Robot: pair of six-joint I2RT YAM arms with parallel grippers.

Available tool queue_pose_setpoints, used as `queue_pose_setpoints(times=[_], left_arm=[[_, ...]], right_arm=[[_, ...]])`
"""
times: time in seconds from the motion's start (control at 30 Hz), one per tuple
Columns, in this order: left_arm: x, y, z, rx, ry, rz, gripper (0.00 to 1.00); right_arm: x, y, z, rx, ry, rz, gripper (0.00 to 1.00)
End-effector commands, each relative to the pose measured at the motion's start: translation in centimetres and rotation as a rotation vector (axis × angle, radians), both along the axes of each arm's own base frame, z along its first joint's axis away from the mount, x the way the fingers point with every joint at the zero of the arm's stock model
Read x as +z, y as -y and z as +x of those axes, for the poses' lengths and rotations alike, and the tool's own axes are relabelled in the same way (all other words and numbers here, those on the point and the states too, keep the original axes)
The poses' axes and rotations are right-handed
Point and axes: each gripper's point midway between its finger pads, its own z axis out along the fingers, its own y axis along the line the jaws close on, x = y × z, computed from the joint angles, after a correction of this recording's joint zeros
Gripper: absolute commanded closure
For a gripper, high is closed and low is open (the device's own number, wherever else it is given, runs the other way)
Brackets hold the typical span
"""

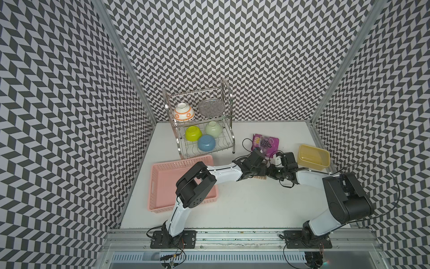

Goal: Fold the square dishcloth
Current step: Fold the cleaning item at the center of the board, then smooth out the cleaning item at the center of the board.

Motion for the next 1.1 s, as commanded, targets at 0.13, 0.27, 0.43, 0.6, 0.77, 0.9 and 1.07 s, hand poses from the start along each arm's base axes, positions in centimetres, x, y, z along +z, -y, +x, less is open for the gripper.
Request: queue_pose_setpoints(times=[0.13,0.27,0.43,0.6,0.77,0.9,1.07], left_arm=[[6.6,0.8,-0.6,-0.041,0.079,-0.149,0.66],[9.7,-0.5,-1.2,-0.038,0.126,-0.184,0.65],[12.1,-4.2,-1.1,0.031,0.207,-0.157,0.64],[10.7,-7.7,-0.6,0.085,0.208,-0.102,0.64],[7.8,-8.8,-0.9,0.077,0.168,-0.067,0.68],[6.0,-9.0,-1.3,0.072,0.141,-0.056,0.69],[4.4,-9.4,-1.5,0.073,0.118,-0.043,0.70]], right_arm=[[-0.5,0.4,-0.3,-0.010,-0.015,-0.034,0.84],[0.3,0.7,-0.1,-0.023,-0.004,-0.050,0.83],[2.2,1.7,0.5,-0.061,0.027,-0.101,0.80],[3.9,2.7,0.9,-0.102,0.050,-0.149,0.78],[5.9,2.5,1.5,-0.106,0.084,-0.148,0.75],[7.4,1.0,1.8,-0.074,0.115,-0.119,0.70],[7.7,-1.1,2.4,-0.031,0.114,-0.076,0.64]])
